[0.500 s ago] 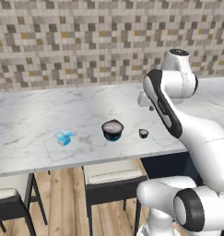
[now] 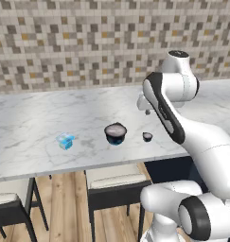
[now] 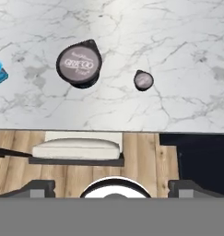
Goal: Stack the yogurt containers by placing the smaller containers on top of the larger containers.
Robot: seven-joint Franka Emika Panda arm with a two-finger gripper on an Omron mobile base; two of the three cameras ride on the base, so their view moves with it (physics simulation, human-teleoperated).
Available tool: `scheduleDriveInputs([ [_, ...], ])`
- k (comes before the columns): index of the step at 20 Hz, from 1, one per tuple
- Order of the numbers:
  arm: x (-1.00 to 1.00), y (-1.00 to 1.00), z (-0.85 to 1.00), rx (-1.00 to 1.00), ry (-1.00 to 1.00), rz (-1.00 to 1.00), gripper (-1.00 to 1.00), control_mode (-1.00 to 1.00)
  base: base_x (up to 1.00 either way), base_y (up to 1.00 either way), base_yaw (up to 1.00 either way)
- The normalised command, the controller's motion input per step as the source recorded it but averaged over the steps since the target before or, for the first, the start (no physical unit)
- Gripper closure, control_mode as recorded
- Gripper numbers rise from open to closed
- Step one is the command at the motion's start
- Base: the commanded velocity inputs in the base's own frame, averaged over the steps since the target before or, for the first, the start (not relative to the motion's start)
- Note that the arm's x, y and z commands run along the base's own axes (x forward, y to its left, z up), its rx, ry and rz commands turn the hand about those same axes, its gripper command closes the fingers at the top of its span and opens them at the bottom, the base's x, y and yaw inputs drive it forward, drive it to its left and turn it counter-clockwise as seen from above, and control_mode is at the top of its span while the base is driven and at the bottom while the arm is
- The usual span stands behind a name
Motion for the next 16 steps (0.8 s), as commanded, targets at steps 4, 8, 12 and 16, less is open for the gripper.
scheduleDriveInputs([
  [4,-0.09,0.37,0.0,0.0,0.0,0.0,-1.0,-1.0,0.0,0.0,0.0],
  [8,-0.12,0.37,0.0,0.0,0.0,0.0,-1.0,-1.0,0.0,0.0,0.0],
  [12,-0.14,0.37,-0.01,0.0,-0.03,0.0,-1.0,-1.0,0.0,0.0,0.0],
  [16,-0.12,0.36,-0.03,0.0,0.0,0.0,-1.0,-1.0,0.0,0.0,0.0],
])
